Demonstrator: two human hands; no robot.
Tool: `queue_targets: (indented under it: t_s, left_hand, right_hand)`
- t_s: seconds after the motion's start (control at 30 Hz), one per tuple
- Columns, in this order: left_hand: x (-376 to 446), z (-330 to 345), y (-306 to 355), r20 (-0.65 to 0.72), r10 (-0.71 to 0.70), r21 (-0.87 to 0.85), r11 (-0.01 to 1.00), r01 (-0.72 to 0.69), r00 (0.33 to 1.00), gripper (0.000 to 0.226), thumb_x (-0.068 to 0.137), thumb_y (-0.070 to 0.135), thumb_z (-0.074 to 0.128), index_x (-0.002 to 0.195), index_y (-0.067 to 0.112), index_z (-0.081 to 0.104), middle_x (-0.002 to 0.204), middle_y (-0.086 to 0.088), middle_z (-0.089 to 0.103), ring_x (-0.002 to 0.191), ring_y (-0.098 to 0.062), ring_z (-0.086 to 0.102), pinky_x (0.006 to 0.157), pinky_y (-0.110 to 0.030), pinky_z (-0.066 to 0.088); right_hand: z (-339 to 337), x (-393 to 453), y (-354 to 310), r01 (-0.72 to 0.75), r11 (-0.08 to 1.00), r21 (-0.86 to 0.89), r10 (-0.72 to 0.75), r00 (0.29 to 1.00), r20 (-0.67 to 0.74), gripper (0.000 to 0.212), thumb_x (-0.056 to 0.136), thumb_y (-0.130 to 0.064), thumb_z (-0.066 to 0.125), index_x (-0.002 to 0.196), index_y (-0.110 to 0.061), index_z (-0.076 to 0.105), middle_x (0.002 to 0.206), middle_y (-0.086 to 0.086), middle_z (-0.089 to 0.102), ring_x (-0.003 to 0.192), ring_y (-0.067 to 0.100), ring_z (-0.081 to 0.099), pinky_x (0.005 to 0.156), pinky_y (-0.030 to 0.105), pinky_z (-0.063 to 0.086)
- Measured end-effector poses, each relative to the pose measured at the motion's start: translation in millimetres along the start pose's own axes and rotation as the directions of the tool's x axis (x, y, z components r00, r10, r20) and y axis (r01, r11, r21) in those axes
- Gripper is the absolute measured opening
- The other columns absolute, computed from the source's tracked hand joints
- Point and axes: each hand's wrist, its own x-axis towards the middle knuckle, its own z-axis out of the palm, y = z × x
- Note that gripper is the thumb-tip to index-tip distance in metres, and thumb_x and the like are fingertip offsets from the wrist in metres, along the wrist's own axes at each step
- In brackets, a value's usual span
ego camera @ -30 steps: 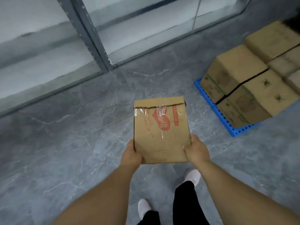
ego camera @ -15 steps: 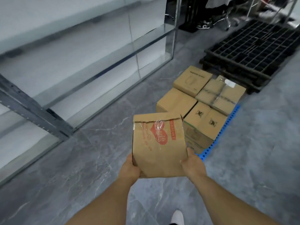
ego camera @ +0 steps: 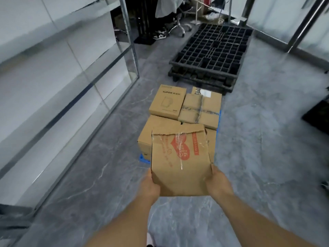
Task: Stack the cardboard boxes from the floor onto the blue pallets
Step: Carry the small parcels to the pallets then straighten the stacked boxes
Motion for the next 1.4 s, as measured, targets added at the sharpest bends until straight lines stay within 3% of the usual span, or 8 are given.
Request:
queue_targets:
  t_s: [0.17, 0.37, 0.7, 0.77, 0.93, 1.13, 1.27, 1.4]
  left_hand:
    - [66, -1, 12, 0.126, -0.024, 0.185, 0.983, 0.000, 0.992, 0.069, 0.087, -0.001, 0.037, 0.146, 0.032, 0.021, 0.130, 0.000, 0.051, 0.112, -0.020, 0.050, 0.089, -0.030, 0.042]
    - [142, 30, 26, 0.176, -0.074, 0.332, 0.943, 0.011, 0.982, 0.077, 0.089, 0.004, 0.039, 0.148, 0.035, 0.001, 0.133, -0.007, 0.049, 0.107, -0.025, 0.053, 0.087, -0.033, 0.045]
    - [260, 111, 38, 0.165, -0.087, 0.411, 0.912, 0.012, 0.982, 0.073, 0.090, 0.004, 0.043, 0.150, 0.027, 0.007, 0.143, -0.005, 0.041, 0.122, -0.026, 0.047, 0.097, -0.033, 0.040]
    - [279, 123, 37, 0.166, -0.092, 0.405, 0.914, 0.017, 0.982, 0.073, 0.089, 0.003, 0.042, 0.150, 0.028, 0.009, 0.142, -0.003, 0.043, 0.120, -0.025, 0.049, 0.098, -0.033, 0.042]
    - [312, 144, 34, 0.158, -0.102, 0.411, 0.911, 0.029, 0.982, 0.074, 0.089, 0.004, 0.043, 0.149, 0.029, 0.009, 0.142, -0.001, 0.043, 0.092, -0.012, 0.048, 0.075, -0.023, 0.037]
    - [333, 160, 25, 0.154, -0.099, 0.412, 0.911, 0.027, 0.983, 0.072, 0.088, 0.000, 0.037, 0.149, 0.029, 0.013, 0.141, -0.001, 0.043, 0.093, -0.013, 0.047, 0.064, -0.018, 0.039]
    - [332, 163, 19, 0.160, -0.129, 0.411, 0.910, 0.053, 0.979, 0.072, 0.090, -0.001, 0.034, 0.150, 0.029, 0.008, 0.144, -0.002, 0.039, 0.111, -0.019, 0.048, 0.079, -0.021, 0.035]
    - [335, 163, 17, 0.174, -0.130, 0.363, 0.930, 0.059, 0.976, 0.075, 0.090, -0.004, 0.033, 0.149, 0.033, 0.005, 0.146, 0.001, 0.038, 0.076, -0.004, 0.041, 0.060, -0.010, 0.035]
  right_hand:
    - [13, 29, -6, -0.131, 0.984, 0.120, 0.136, 0.990, -0.037, 0.041, 0.091, -0.019, 0.037, 0.132, -0.020, 0.043, 0.124, 0.011, 0.057, 0.111, 0.032, 0.055, 0.093, 0.041, 0.045]
    - [26, 94, 8, -0.202, 0.961, 0.188, 0.216, 0.975, -0.058, 0.042, 0.089, -0.016, 0.037, 0.130, -0.019, 0.044, 0.118, 0.011, 0.059, 0.105, 0.031, 0.057, 0.083, 0.036, 0.044]
    - [43, 234, 47, -0.219, 0.960, 0.175, 0.230, 0.972, -0.043, 0.042, 0.091, -0.016, 0.036, 0.133, -0.017, 0.040, 0.124, 0.014, 0.056, 0.111, 0.034, 0.054, 0.092, 0.043, 0.045]
    - [51, 257, 53, -0.219, 0.958, 0.185, 0.230, 0.973, -0.037, 0.043, 0.092, -0.016, 0.034, 0.134, -0.019, 0.040, 0.126, 0.012, 0.055, 0.112, 0.033, 0.054, 0.091, 0.040, 0.045]
    - [66, 297, 65, -0.222, 0.962, 0.160, 0.229, 0.973, -0.026, 0.042, 0.092, -0.013, 0.033, 0.133, -0.018, 0.040, 0.122, 0.010, 0.056, 0.106, 0.029, 0.054, 0.077, 0.034, 0.041]
    - [77, 321, 75, -0.235, 0.959, 0.159, 0.240, 0.971, -0.016, 0.045, 0.092, -0.011, 0.033, 0.135, -0.021, 0.037, 0.115, 0.008, 0.057, 0.087, 0.022, 0.049, 0.071, 0.033, 0.040]
    - [80, 323, 76, -0.222, 0.962, 0.159, 0.229, 0.973, -0.027, 0.048, 0.091, -0.008, 0.033, 0.137, -0.023, 0.034, 0.112, 0.008, 0.058, 0.087, 0.022, 0.049, 0.072, 0.034, 0.041]
    - [82, 322, 76, -0.241, 0.946, 0.218, 0.248, 0.969, -0.007, 0.049, 0.096, -0.019, 0.026, 0.144, -0.028, 0.026, 0.123, 0.006, 0.055, 0.106, 0.027, 0.054, 0.088, 0.039, 0.047]
